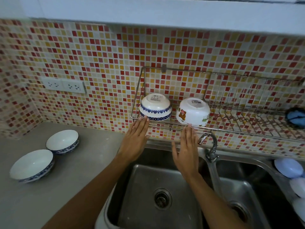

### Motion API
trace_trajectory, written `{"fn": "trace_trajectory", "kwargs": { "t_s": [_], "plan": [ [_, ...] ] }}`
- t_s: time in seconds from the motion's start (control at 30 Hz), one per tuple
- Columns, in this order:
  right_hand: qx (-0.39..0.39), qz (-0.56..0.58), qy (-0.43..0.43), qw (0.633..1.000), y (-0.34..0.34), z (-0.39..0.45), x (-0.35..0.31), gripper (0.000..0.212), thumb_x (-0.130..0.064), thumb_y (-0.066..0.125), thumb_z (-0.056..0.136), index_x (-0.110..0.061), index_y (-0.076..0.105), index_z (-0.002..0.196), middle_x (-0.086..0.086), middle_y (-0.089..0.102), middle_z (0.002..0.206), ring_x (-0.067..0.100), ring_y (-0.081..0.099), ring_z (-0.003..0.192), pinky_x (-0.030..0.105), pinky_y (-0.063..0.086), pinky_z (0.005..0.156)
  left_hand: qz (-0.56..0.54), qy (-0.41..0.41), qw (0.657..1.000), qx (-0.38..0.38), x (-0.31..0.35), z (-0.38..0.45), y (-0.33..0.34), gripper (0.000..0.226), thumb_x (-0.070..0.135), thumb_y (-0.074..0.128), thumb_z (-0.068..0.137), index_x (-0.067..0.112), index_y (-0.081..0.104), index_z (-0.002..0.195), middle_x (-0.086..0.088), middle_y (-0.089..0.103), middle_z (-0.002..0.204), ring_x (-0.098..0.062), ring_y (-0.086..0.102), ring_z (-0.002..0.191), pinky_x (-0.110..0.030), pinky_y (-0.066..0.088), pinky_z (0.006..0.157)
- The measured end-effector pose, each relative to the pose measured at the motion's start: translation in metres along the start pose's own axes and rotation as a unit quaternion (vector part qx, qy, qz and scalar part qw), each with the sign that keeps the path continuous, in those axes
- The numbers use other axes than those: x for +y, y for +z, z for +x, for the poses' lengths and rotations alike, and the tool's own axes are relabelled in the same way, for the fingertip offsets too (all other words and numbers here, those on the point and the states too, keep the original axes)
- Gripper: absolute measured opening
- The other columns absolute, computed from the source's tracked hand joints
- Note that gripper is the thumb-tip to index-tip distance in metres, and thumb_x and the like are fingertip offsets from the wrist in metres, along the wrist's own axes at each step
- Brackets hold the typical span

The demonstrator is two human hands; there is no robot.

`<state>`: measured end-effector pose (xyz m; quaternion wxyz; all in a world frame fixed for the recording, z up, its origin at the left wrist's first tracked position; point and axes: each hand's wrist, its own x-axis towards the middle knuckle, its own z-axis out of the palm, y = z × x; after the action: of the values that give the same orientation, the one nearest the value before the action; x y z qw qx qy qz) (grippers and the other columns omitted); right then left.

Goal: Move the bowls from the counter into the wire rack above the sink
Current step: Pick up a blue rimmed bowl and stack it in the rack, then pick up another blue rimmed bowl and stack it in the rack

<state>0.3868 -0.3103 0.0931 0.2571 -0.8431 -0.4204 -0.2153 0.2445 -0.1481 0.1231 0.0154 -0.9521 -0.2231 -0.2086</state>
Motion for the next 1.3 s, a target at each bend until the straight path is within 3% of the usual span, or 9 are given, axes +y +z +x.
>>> {"fn": "trace_trajectory", "kwargs": {
  "t_s": [0.3, 0.4, 0.5, 0.57, 0.7, 0.97, 1.03, 1.17, 1.3],
  "plan": [
    [-0.247, -0.003, -0.125, 0.961, 0.09, -0.07, -0.095, 0.068, -0.051, 0.035, 0.089, -0.023, 0.023, 0.15, 0.014, 0.023, 0.156, 0.041, 0.026, 0.14, 0.059, 0.022, 0.11, 0.002, -0.182, 0.98, -0.075, -0.116, -0.132, 0.006, 0.071, 0.061, 0.002, 0.09, 0.023, -0.005, 0.15, -0.005, -0.009, 0.159, -0.026, -0.012, 0.146, -0.051, -0.004, 0.118],
    [-0.304, 0.028, -0.14, 0.942, 0.115, -0.07, -0.152, 0.07, -0.055, 0.033, 0.088, -0.024, 0.022, 0.15, 0.015, 0.021, 0.157, 0.044, 0.024, 0.141, 0.059, 0.026, 0.11, 0.013, -0.245, 0.966, -0.076, -0.17, -0.173, -0.004, 0.078, 0.065, -0.003, 0.088, 0.021, 0.004, 0.151, -0.009, -0.001, 0.16, -0.03, -0.001, 0.147, -0.051, -0.001, 0.116],
    [-0.361, 0.094, -0.148, 0.916, 0.132, -0.066, -0.225, 0.069, -0.053, 0.036, 0.092, -0.026, 0.016, 0.152, 0.013, 0.009, 0.16, 0.038, 0.013, 0.146, 0.046, 0.013, 0.118, 0.022, -0.32, 0.944, -0.076, -0.228, -0.206, -0.018, 0.085, 0.066, -0.007, 0.086, 0.017, 0.017, 0.15, -0.012, 0.007, 0.16, -0.033, 0.005, 0.147, -0.054, 0.006, 0.116],
    [-0.398, 0.169, -0.103, 0.896, 0.145, -0.061, -0.272, 0.069, -0.048, 0.046, 0.094, -0.026, 0.015, 0.152, 0.009, 0.01, 0.161, 0.029, 0.014, 0.147, 0.037, 0.013, 0.118, -0.01, -0.374, 0.925, -0.063, -0.261, -0.223, -0.025, 0.073, 0.059, 0.012, 0.092, 0.014, 0.02, 0.15, -0.017, 0.011, 0.159, -0.037, 0.009, 0.146, -0.055, 0.01, 0.116],
    [-0.468, 0.299, 0.081, 0.828, 0.17, -0.048, -0.362, 0.069, -0.051, 0.058, 0.088, -0.019, 0.036, 0.144, 0.012, 0.048, 0.143, 0.028, 0.044, 0.132, 0.033, 0.035, 0.107, -0.145, -0.479, 0.865, 0.017, -0.318, -0.25, -0.028, 0.072, 0.043, 0.042, 0.095, 0.008, 0.011, 0.15, -0.019, 0.008, 0.158, -0.033, 0.008, 0.146, -0.044, 0.013, 0.118],
    [-0.511, 0.315, 0.195, 0.775, 0.228, -0.044, -0.459, 0.073, -0.058, 0.058, 0.084, -0.014, 0.037, 0.139, 0.014, 0.051, 0.137, 0.033, 0.049, 0.125, 0.036, 0.041, 0.098, -0.252, -0.546, 0.799, -0.024, -0.383, -0.268, -0.005, 0.071, 0.021, 0.049, 0.095, 0.0, 0.006, 0.148, -0.018, 0.015, 0.158, -0.032, 0.012, 0.146, -0.037, 0.012, 0.116],
    [-0.51, 0.311, 0.22, 0.772, 0.246, -0.047, -0.473, 0.07, -0.057, 0.061, 0.08, -0.017, 0.042, 0.135, 0.011, 0.058, 0.128, 0.035, 0.058, 0.112, 0.042, 0.051, 0.092, -0.303, -0.59, 0.748, -0.02, -0.399, -0.267, 0.003, 0.07, 0.013, 0.049, 0.094, 0.0, 0.007, 0.148, -0.02, 0.023, 0.155, -0.034, 0.023, 0.143, -0.038, 0.018, 0.115],
    [-0.534, 0.346, 0.298, 0.712, 0.262, -0.052, -0.476, 0.048, -0.03, 0.054, 0.079, -0.02, 0.046, 0.126, 0.016, 0.065, 0.109, 0.034, 0.071, 0.073, 0.042, 0.059, 0.052, -0.448, -0.667, 0.594, 0.031, -0.41, -0.264, 0.009, 0.075, 0.017, 0.054, 0.08, 0.01, 0.022, 0.147, -0.015, 0.044, 0.145, -0.034, 0.044, 0.129, -0.046, 0.037, 0.109],
    [-0.538, 0.397, 0.344, 0.659, 0.266, -0.057, -0.48, 0.046, -0.013, 0.042, 0.08, -0.02, 0.04, 0.126, 0.025, 0.065, 0.105, 0.037, 0.07, 0.068, 0.041, 0.059, 0.056, -0.474, -0.649, 0.593, 0.046, -0.415, -0.271, 0.023, 0.069, 0.018, 0.042, 0.061, 0.011, 0.05, 0.13, -0.014, 0.058, 0.13, -0.032, 0.055, 0.116, -0.05, 0.048, 0.099]
  ]
}}
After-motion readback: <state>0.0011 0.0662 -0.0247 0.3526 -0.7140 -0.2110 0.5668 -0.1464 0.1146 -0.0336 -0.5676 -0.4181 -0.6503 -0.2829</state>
